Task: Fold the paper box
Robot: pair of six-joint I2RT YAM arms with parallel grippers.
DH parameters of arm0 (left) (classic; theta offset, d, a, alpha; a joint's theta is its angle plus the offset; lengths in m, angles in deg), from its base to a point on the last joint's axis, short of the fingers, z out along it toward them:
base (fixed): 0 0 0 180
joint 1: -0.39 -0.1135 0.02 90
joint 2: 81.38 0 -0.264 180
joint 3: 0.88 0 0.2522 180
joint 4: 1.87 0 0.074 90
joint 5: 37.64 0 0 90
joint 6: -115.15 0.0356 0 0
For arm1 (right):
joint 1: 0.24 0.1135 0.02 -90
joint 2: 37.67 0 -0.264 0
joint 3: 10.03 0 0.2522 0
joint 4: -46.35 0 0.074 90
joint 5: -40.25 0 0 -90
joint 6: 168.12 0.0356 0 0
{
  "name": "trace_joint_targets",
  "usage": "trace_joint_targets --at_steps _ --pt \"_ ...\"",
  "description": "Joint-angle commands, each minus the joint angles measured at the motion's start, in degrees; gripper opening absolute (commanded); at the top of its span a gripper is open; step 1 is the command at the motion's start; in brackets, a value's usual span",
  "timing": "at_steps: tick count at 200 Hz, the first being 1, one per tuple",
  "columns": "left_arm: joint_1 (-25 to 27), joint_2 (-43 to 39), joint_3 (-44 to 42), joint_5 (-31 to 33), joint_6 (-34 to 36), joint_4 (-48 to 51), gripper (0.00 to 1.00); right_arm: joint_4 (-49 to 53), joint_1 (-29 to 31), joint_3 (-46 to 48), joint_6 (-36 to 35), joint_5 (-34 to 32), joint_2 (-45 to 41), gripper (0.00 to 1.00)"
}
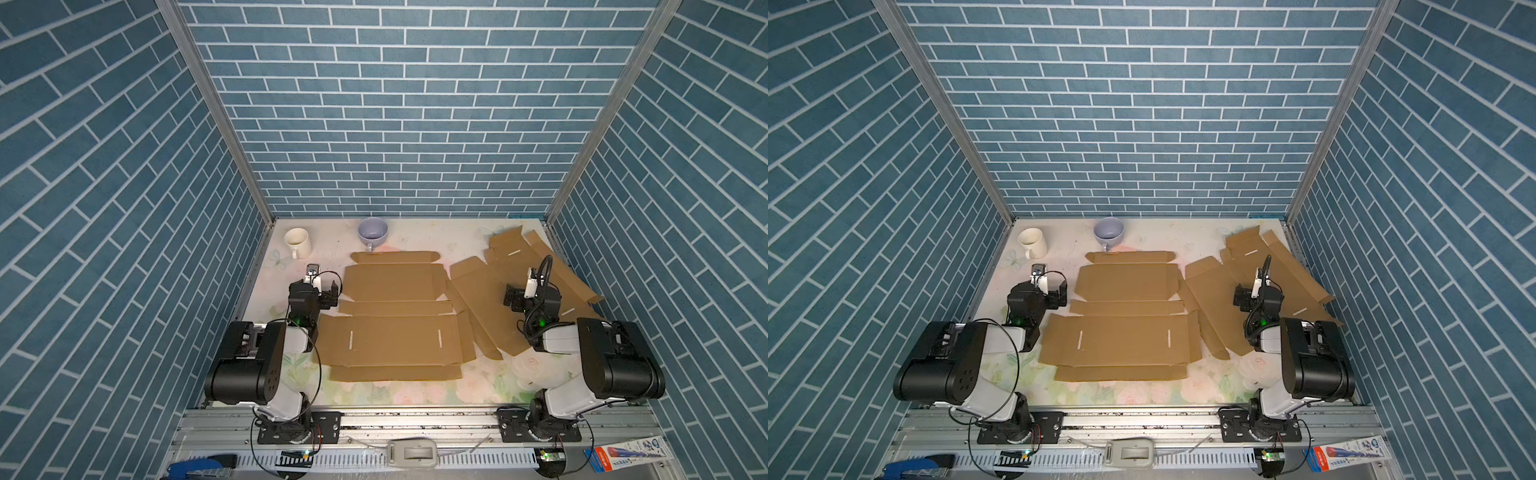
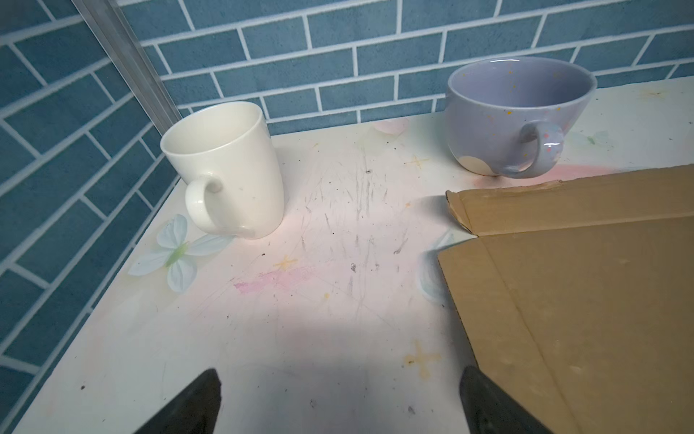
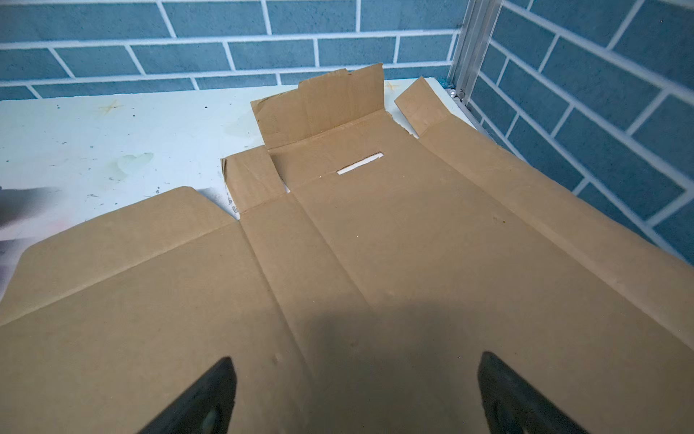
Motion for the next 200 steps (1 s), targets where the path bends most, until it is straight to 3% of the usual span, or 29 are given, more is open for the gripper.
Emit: trace_joint_targets --at_steps 1,200 --pt "-0.34 -0.34 0.57 -0.46 -0.32 0.01 1.0 -0.24 0.11 -1.88 -1.55 0.52 -0.31 0.99" --pt "-0.37 -0.28 0.94 0.33 -0.72 0.47 1.0 0.53 -0.39 -2.35 0.11 -2.32 -0.23 0.99"
